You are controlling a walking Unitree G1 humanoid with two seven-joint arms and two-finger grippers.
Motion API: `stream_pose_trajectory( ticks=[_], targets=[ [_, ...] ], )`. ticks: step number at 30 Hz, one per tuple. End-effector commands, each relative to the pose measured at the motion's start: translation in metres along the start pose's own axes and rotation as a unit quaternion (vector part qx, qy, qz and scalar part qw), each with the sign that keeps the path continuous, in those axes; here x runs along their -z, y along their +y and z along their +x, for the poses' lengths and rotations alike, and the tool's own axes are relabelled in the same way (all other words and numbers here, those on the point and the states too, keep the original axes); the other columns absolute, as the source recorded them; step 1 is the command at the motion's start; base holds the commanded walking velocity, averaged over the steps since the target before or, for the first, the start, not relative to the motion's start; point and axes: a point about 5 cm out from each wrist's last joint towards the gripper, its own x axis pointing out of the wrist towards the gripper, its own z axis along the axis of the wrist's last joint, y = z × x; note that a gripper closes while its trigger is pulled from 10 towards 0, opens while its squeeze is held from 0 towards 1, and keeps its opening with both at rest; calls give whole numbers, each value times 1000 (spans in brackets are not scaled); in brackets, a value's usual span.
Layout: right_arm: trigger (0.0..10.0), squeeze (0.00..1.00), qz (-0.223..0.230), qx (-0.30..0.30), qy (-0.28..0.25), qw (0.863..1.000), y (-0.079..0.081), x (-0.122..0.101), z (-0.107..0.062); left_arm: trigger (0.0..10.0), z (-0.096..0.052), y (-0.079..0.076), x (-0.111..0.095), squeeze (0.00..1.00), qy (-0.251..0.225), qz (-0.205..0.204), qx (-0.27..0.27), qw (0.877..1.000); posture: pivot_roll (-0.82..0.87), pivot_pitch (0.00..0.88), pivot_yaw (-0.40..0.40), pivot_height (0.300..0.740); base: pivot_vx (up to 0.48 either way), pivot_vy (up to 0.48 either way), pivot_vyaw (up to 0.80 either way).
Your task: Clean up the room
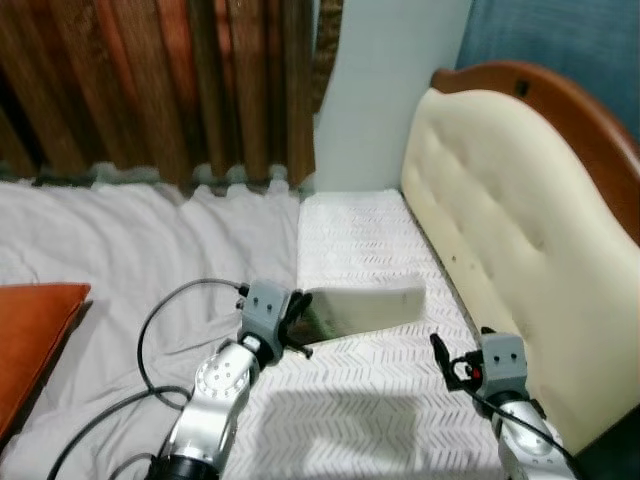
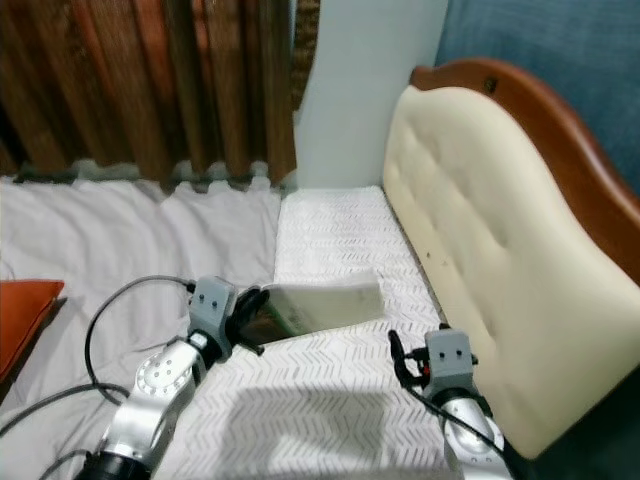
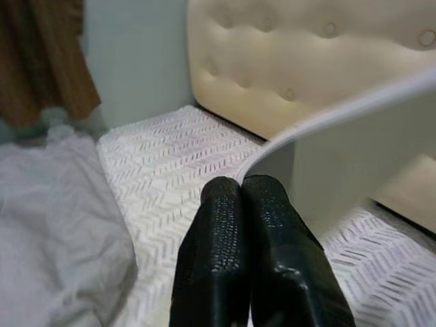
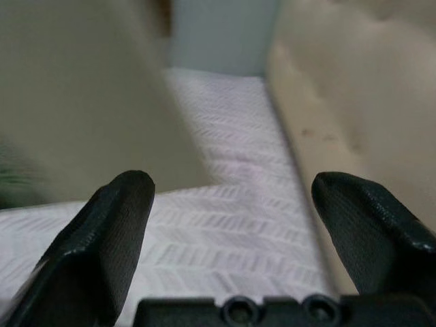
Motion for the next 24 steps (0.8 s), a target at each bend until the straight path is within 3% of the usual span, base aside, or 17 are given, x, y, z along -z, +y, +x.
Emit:
stream_pose_trajectory(
  ticks=[1, 4, 6, 7, 9, 12, 18, 24],
  targets=[
    [10000, 0, -4, -1, -3, 1000, -2, -3, 1, 10000, 6, -2, -8, 0, -14, 6, 19, 1000, -27, 0, -56, 740, 266, -398, 0],
    [10000, 0, -11, -7, -1, 1000, -2, -3, -5, 10000, 14, 0, -10, 0, 18, 22, 109, 994, -57, 0, -50, 740, 268, -394, 0],
    [10000, 0, -13, -6, 0, 1000, -3, -3, -9, 10000, 15, 8, -8, 0, 40, 9, 118, 992, -82, 0, -45, 740, 364, -307, 0],
    [10000, 0, -16, -6, 4, 1000, -6, -2, -15, 10000, 16, 20, -4, 0, 67, 17, 129, 989, -99, 4, -41, 740, 0, 0, 0],
    [10000, 0, -21, -3, 12, 1000, -10, 1, -26, 10000, 17, 47, -4, 0, 103, 40, 111, 988, -121, 30, -24, 740, 0, 0, 0],
    [10000, 0, -21, 10, 17, 1000, -15, 3, -32, 10000, 19, 65, -6, 0, 119, 58, 58, 990, -131, 34, -17, 740, 0, 0, 0],
    [10000, 0, -15, 13, 18, 1000, -13, 2, -32, 10000, 21, 57, -10, 0, 72, 9, 55, 996, -135, 26, -19, 740, 0, 0, 0],
    [10000, 0, -14, 5, 23, 1000, -12, 0, -33, 10000, 21, 55, 3, 0, 77, -40, 51, 995, -125, 39, -37, 740, 0, 229, 0]
  ],
)
